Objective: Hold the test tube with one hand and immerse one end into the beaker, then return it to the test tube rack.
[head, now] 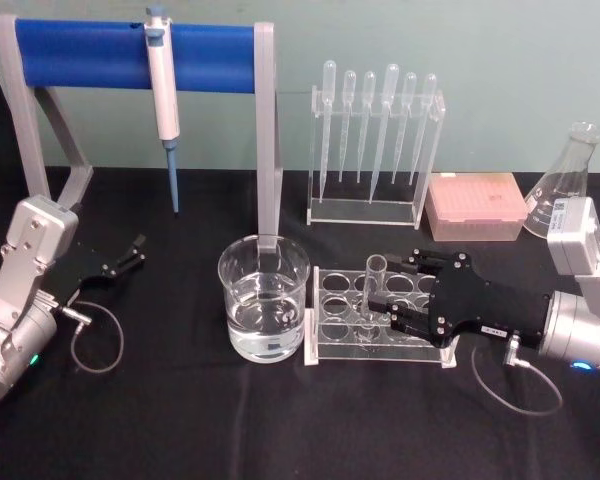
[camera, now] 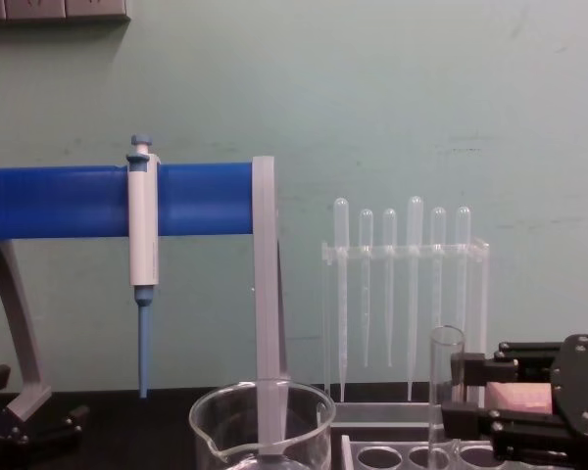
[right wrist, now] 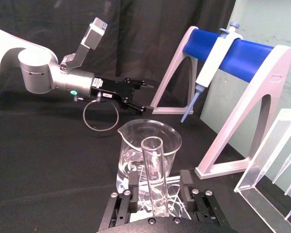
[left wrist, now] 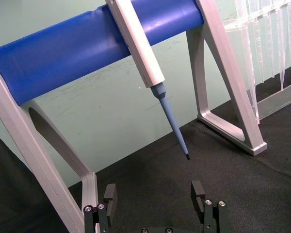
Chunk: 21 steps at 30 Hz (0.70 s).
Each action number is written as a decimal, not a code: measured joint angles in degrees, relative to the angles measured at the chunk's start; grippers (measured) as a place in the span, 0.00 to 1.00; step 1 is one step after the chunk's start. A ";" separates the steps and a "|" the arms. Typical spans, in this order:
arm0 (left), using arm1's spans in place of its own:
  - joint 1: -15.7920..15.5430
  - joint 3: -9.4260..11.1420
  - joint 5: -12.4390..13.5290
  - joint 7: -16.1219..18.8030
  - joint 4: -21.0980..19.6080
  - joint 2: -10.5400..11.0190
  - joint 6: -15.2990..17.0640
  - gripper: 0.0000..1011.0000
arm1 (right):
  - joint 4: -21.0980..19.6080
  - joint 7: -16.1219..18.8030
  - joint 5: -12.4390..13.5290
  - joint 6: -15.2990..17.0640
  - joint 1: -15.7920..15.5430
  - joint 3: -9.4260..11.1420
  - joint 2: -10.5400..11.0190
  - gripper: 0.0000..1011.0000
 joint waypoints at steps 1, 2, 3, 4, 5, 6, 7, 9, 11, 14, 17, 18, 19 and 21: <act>0.00 0.00 0.00 0.00 0.00 0.00 0.00 0.99 | 0.00 0.00 0.00 -0.01 0.00 0.00 0.00 0.54; 0.00 0.00 0.00 0.00 0.00 0.00 0.00 0.99 | 0.00 0.00 0.00 -0.01 0.00 0.00 0.00 0.57; 0.00 0.00 0.00 0.00 0.00 0.00 0.00 0.99 | 0.00 0.01 0.01 -0.02 0.00 0.00 0.00 0.59; 0.00 0.00 0.00 0.00 0.00 0.00 0.00 0.99 | 0.00 0.02 0.01 -0.03 0.00 0.00 0.00 0.63; 0.00 0.00 0.00 0.00 0.00 0.00 0.00 0.99 | 0.00 0.03 0.01 -0.03 0.00 0.00 0.00 0.66; 0.00 0.00 0.00 0.00 0.00 0.00 0.00 0.99 | 0.00 0.03 0.01 -0.04 0.00 0.00 0.00 0.68; 0.00 0.00 0.00 0.00 0.00 0.00 0.00 0.99 | 0.00 0.03 0.02 -0.04 0.00 0.01 0.00 0.74; 0.00 0.00 0.00 0.00 0.00 0.00 0.00 0.99 | -1.07 -0.28 0.57 -0.90 -0.86 0.68 0.11 0.78; 0.00 0.00 0.00 0.00 0.00 0.00 0.00 0.99 | -2.37 -1.05 1.42 -1.75 -1.98 1.73 0.19 0.85; 0.00 0.00 0.00 0.00 0.00 0.00 0.00 0.99 | -4.11 -2.05 3.04 -2.92 -3.60 3.47 0.22 0.91; 0.00 0.00 0.00 0.00 0.00 0.00 0.00 0.99 | -5.33 -2.73 4.50 -3.81 -4.89 4.91 0.15 0.99; 0.00 0.00 0.00 0.00 0.00 0.00 0.00 0.99 | -6.16 -3.19 5.52 -4.36 -5.78 5.94 0.06 0.99; 0.00 0.00 0.00 0.00 0.00 0.00 0.00 0.99 | -6.55 -3.55 5.96 -4.63 -6.29 6.50 -0.02 0.99; 0.00 0.00 0.00 0.00 0.00 0.00 0.00 0.99 | -7.77 -4.72 7.16 -5.31 -7.78 8.17 -0.35 0.99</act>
